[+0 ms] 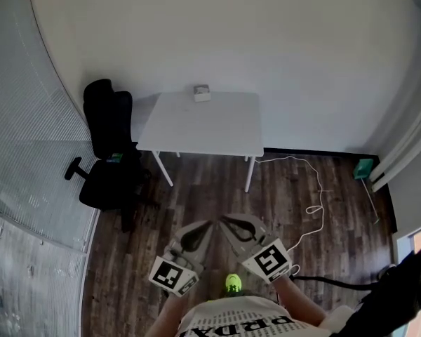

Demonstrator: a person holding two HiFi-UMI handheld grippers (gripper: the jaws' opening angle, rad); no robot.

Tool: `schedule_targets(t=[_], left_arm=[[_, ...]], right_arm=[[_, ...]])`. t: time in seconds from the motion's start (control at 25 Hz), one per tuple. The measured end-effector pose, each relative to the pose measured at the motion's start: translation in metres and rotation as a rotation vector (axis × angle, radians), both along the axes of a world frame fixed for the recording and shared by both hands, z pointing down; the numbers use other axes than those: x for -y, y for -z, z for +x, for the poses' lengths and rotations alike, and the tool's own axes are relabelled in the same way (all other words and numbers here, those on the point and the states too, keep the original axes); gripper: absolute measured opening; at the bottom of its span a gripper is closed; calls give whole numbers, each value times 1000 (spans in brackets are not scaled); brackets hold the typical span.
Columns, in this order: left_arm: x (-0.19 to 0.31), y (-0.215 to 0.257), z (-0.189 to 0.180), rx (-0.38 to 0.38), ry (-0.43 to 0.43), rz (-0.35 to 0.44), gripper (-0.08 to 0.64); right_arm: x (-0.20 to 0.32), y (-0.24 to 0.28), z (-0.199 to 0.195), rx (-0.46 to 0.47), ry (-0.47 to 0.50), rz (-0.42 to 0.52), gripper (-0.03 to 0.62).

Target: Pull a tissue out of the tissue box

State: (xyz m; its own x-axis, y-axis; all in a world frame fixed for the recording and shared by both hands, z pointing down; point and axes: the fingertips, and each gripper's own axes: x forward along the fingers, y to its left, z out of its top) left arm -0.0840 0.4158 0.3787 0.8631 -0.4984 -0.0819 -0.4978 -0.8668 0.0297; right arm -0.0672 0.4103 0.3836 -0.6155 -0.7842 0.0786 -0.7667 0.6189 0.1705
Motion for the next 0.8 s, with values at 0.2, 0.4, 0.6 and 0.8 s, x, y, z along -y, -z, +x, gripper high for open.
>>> schedule_targets(t=[0.2, 0.4, 0.6, 0.8], left_arm=[[14, -4, 22, -6, 19, 1, -5], [28, -6, 36, -13, 36, -16, -5], [43, -10, 41, -18, 51, -25, -5], [65, -14, 41, -24, 48, -25, -5]], right_arm=[[13, -2, 20, 4, 23, 1, 8], [27, -2, 31, 6, 44, -5, 8], [42, -6, 37, 18, 57, -17, 8], [65, -12, 39, 17, 49, -22, 8]])
